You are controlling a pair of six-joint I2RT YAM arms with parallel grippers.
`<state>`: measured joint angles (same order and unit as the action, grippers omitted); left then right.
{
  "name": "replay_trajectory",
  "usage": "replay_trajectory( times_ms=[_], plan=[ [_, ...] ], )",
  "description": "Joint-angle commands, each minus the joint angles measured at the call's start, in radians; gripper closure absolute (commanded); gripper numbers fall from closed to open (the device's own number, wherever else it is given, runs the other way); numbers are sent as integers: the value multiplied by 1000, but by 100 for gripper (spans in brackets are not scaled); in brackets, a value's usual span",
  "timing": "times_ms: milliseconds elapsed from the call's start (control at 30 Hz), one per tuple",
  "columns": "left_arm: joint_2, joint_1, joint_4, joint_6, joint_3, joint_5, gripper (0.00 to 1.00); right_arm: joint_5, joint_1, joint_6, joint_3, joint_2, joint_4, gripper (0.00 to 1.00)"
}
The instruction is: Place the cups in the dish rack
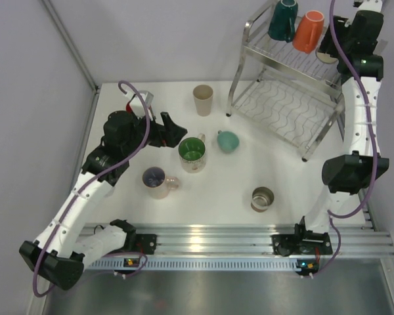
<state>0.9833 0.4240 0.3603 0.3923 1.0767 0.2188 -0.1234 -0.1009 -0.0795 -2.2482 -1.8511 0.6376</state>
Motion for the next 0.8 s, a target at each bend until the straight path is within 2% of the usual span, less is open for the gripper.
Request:
replay_trajectory(
  times_ms=[0, 33, 333, 467, 767],
  plan=[
    [6, -1, -26, 10, 23, 7, 2, 16, -10, -6, -54, 10, -26, 54],
    [6, -1, -26, 11, 23, 10, 2, 13, -11, -6, -54, 12, -26, 47],
    [-3, 1, -26, 23, 23, 17, 2, -5, -11, -2, -85, 24, -19, 24],
    [-11, 1, -26, 22, 22, 24, 2, -7, -11, -2, -85, 26, -16, 20],
    [-38, 1, -24, 22, 17, 22, 2, 16, -11, -17, -83, 35, -4, 22]
  ],
)
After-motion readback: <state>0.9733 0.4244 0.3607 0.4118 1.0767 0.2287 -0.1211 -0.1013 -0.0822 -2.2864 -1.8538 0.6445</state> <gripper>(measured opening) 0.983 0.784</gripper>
